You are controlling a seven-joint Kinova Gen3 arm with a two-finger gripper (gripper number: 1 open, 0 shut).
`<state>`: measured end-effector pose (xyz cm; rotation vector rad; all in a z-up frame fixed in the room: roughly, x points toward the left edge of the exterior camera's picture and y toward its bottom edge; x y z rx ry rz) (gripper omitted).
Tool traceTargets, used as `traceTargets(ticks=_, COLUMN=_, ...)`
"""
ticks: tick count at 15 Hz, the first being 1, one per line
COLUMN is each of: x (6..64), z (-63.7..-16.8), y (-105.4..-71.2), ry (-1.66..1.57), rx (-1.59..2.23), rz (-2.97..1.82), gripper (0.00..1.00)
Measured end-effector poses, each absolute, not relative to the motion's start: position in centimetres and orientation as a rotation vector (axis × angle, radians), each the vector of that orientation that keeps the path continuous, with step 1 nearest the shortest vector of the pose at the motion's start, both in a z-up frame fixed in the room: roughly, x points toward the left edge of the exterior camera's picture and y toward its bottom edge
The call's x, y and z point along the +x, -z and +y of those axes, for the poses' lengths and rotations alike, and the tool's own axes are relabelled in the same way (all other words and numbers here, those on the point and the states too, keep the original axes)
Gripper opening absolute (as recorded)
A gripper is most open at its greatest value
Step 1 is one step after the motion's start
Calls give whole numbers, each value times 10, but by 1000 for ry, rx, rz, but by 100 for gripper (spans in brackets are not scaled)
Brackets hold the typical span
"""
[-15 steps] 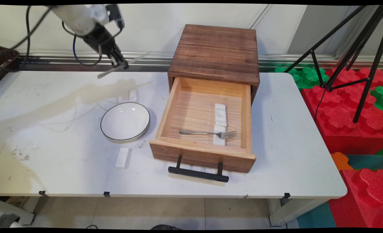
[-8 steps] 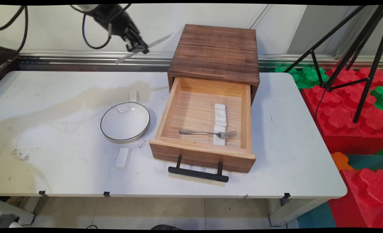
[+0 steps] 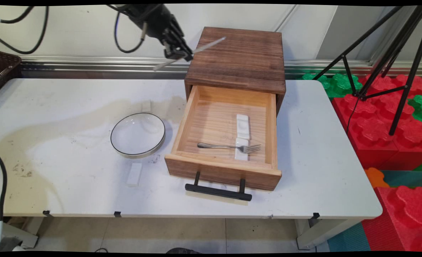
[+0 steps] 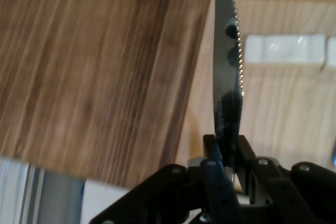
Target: Place the picked object into the drawer
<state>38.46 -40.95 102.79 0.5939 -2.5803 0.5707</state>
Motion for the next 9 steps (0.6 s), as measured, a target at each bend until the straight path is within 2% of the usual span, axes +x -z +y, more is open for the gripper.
traceTargets(ticks=4, x=348, z=-418, y=-1021, ry=-531, rx=513, rz=-2572, gripper=0)
traceTargets(ticks=9, x=308, z=-434, y=-996, ry=-469, rx=462, rz=-2562, gripper=0)
